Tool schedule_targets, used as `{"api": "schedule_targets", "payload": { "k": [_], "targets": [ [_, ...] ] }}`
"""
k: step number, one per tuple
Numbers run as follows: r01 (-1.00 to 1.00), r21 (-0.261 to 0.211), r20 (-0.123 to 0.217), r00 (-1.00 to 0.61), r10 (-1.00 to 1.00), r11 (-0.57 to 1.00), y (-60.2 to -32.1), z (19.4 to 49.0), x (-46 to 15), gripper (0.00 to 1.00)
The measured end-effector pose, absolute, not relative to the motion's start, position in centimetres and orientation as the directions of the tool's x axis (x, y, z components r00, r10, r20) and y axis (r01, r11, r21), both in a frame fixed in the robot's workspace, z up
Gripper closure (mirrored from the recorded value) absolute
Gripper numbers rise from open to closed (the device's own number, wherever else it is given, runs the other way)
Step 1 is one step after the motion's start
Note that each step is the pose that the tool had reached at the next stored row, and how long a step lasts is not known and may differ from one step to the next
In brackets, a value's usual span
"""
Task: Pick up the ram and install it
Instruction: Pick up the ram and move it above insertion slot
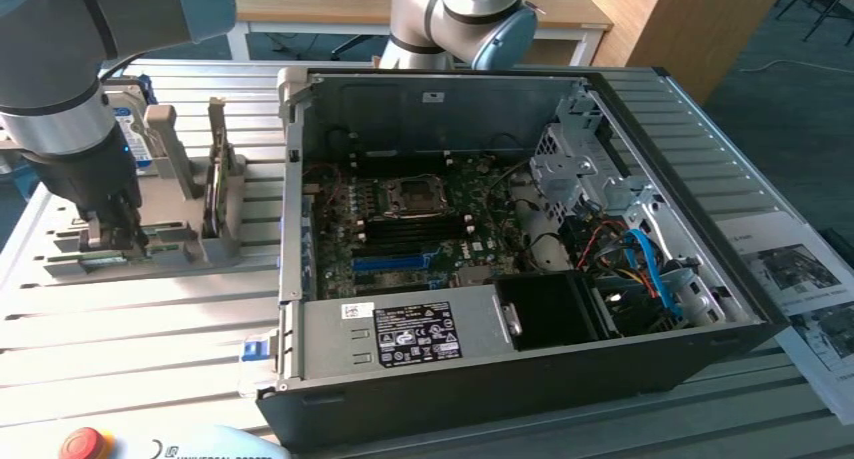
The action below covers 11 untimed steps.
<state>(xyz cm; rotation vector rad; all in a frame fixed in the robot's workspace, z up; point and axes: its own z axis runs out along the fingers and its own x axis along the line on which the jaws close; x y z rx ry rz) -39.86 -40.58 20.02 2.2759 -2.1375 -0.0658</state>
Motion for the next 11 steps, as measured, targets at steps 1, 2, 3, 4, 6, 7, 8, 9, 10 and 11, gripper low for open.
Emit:
{"api": "schedule_targets", "payload": {
  "k": [1, 2, 3, 4, 6, 7, 8, 9, 10, 11],
  "targets": [
    [-0.997, 0.042, -0.018, 0.062, -0.998, -0.063, -40.58, 20.02, -39.86, 0.79],
    [-0.997, 0.042, -0.018, 0.062, -0.998, -0.063, -40.58, 20.02, -39.86, 0.79],
    [-0.997, 0.042, -0.018, 0.062, -0.998, -0.063, -40.57, 19.99, -39.86, 0.79],
    [-0.997, 0.042, -0.018, 0.062, -0.998, -0.063, -40.58, 19.97, -39.86, 0.79],
    [-0.997, 0.042, -0.018, 0.062, -0.998, -0.063, -40.58, 19.95, -39.86, 0.79],
    [-0.997, 0.042, -0.018, 0.062, -0.998, -0.063, -40.58, 19.95, -39.86, 0.79],
    [-0.997, 0.042, -0.018, 0.062, -0.998, -0.063, -40.58, 19.95, -39.86, 0.79],
    [-0.997, 0.042, -0.018, 0.062, -0.998, -0.063, -40.58, 19.94, -39.86, 0.79],
    [-0.997, 0.042, -0.018, 0.062, -0.998, -0.063, -40.58, 19.94, -39.86, 0.79],
    [-0.997, 0.042, -0.018, 0.062, -0.998, -0.063, -40.58, 19.94, -39.86, 0.79]
  ]
}}
